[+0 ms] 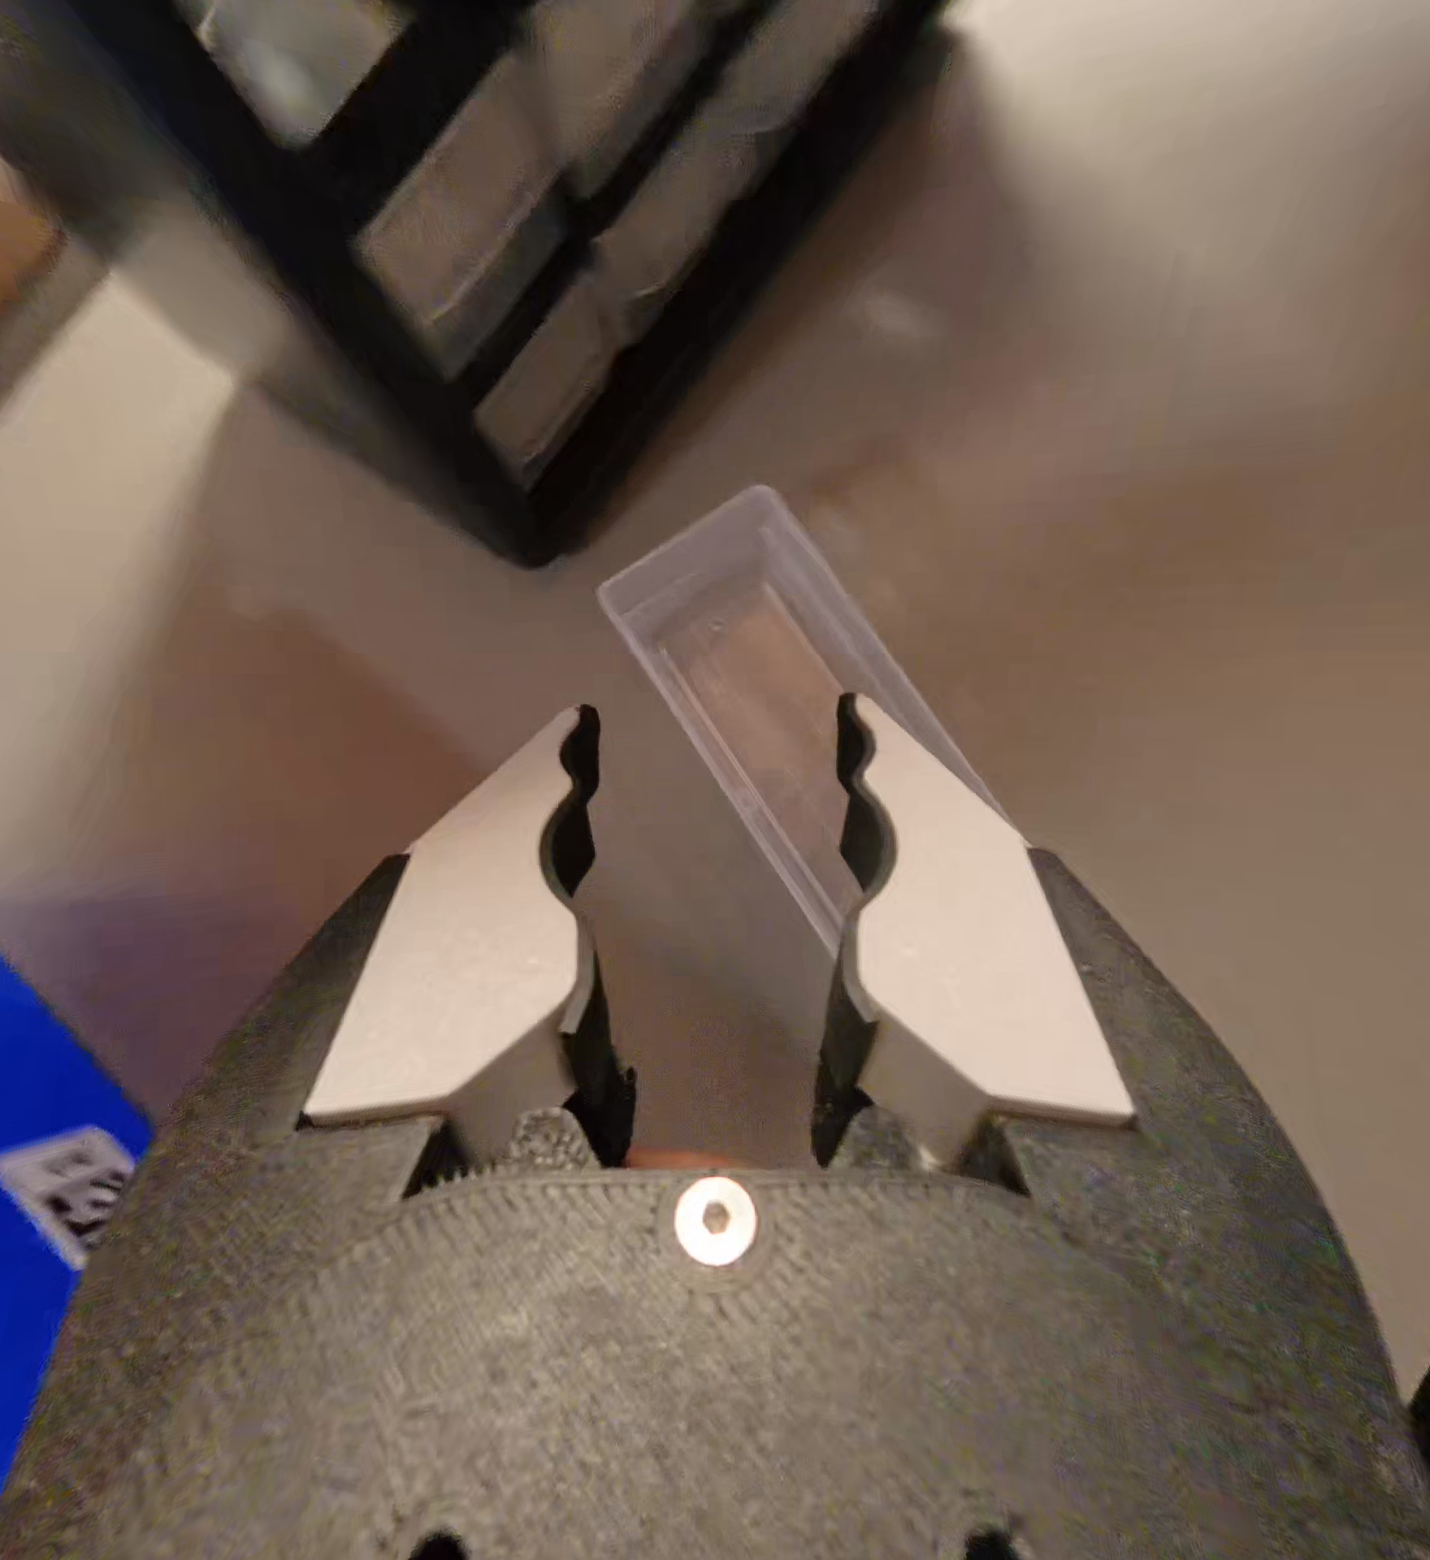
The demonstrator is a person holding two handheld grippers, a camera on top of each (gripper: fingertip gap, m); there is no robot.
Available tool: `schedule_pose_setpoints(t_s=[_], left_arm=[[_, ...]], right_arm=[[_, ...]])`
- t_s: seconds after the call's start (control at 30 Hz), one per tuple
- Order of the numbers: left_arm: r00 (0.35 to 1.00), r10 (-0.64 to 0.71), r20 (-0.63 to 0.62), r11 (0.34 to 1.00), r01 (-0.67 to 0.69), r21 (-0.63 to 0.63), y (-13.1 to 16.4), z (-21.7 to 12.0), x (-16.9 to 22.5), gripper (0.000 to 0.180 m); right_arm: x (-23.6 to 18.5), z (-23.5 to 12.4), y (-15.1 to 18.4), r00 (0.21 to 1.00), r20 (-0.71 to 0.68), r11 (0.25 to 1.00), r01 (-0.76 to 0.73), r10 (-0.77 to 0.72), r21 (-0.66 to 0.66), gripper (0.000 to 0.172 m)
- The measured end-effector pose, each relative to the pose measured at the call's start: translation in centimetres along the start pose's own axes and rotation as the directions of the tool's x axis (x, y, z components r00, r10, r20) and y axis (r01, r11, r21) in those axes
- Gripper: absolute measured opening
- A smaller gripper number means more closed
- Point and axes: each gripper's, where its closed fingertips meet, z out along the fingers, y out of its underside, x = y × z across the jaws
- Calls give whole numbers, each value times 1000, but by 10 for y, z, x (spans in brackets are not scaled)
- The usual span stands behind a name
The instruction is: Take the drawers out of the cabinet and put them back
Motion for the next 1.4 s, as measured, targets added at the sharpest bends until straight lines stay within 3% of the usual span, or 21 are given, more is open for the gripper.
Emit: schedule_pose_setpoints(t_s=[0.03, 0.13, 0.27, 0.37, 0.43, 0.5, 0.57, 0.77, 1.0, 1.17, 1.4], left_arm=[[992, 122, -22, 993, -122, 13, 1, -9, 8, 60], [902, 411, -131, 910, -414, 5, 19, -31, 39, 61], [832, 473, -289, 866, -499, -20, 43, -43, 73, 65], [806, 514, -295, 833, -551, -52, 55, -36, 75, 62], [786, 558, -266, 793, -600, -106, 65, -26, 68, 51], [761, 601, -245, 753, -641, -145, 72, -19, 61, 25], [746, 618, -248, 739, -659, -139, 69, -19, 61, 19], [800, 551, -236, 827, -561, 33, 3, -49, 66, 17], [791, 554, -259, 832, -528, 167, -70, -74, 79, 17], [791, 547, -274, 837, -521, 168, -91, -68, 78, 17], [801, 540, -260, 842, -516, 160, -97, -59, 63, 17]], right_arm=[[0, 0, 0, 1000, 2, 1000, -2, 2, 0, 37], [0, 0, 0, 1000, 3, 1000, -2, 2, 1, 37], [0, 0, 0, 1000, 2, 1000, -4, 4, 2, 37], [0, 0, 0, 1000, -1, 1000, -4, 4, 3, 37], [0, 0, 0, 1000, -4, 1000, -3, 3, 4, 37], [0, 0, 0, 1000, -5, 1000, -4, 4, 6, 37], [0, 0, 0, 1000, -5, 1000, -4, 4, 5, 37], [0, 0, 0, 1000, 1, 1000, -4, 4, 3, 37], [0, 0, 0, 1000, 0, 1000, -3, 3, 3, 37], [0, 0, 0, 1000, 1, 1000, -4, 4, 2, 37], [0, 0, 0, 1000, 7, 1000, -4, 4, -1, 37]])
